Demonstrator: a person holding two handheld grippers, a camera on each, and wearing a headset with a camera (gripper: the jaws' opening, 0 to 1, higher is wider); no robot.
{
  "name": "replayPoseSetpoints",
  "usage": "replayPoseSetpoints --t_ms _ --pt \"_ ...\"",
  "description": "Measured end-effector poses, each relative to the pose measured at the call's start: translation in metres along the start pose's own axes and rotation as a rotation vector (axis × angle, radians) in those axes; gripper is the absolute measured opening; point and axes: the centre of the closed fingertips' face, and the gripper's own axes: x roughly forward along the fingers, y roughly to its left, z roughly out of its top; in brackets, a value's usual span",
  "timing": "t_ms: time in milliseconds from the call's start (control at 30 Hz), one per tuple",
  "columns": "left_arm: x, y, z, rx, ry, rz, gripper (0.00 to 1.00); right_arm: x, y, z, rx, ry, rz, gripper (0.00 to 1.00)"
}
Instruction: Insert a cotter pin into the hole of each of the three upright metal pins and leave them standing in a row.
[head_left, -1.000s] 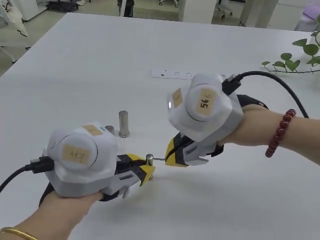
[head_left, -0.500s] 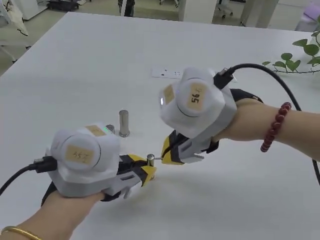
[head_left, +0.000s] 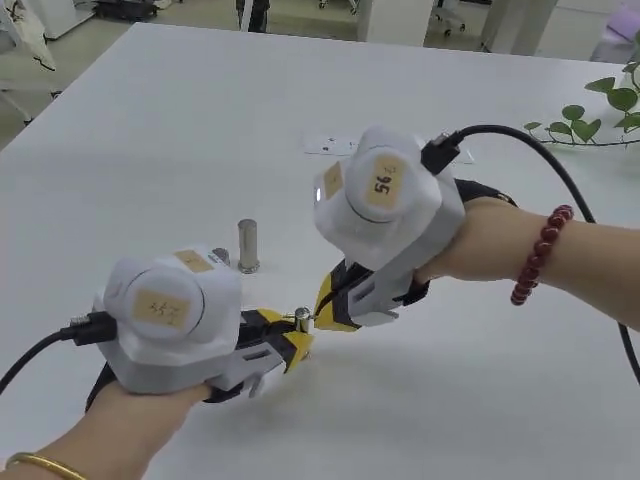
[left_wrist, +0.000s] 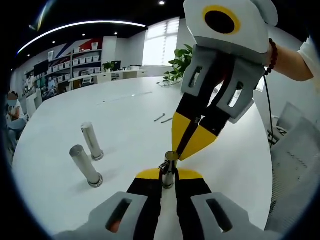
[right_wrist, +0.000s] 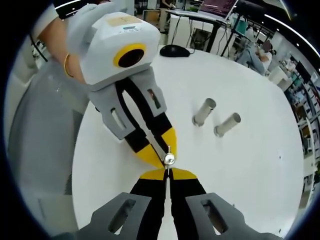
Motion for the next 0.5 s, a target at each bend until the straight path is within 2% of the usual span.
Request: replayPoseSetpoints --t_ms 167,500 --pt "0.0001 0.0006 -0.0001 -0.037 -0.008 -0.004 0.08 0.0008 -0.0001 0.0018 0.022 -0.018 0.0 0.04" --pt "-0.0004 -0.0002 -0.0006 -0.039 -0.008 0.0 0.08 -0.0031 0.001 -0.0015 0.061 -0.048 0.004 0.08"
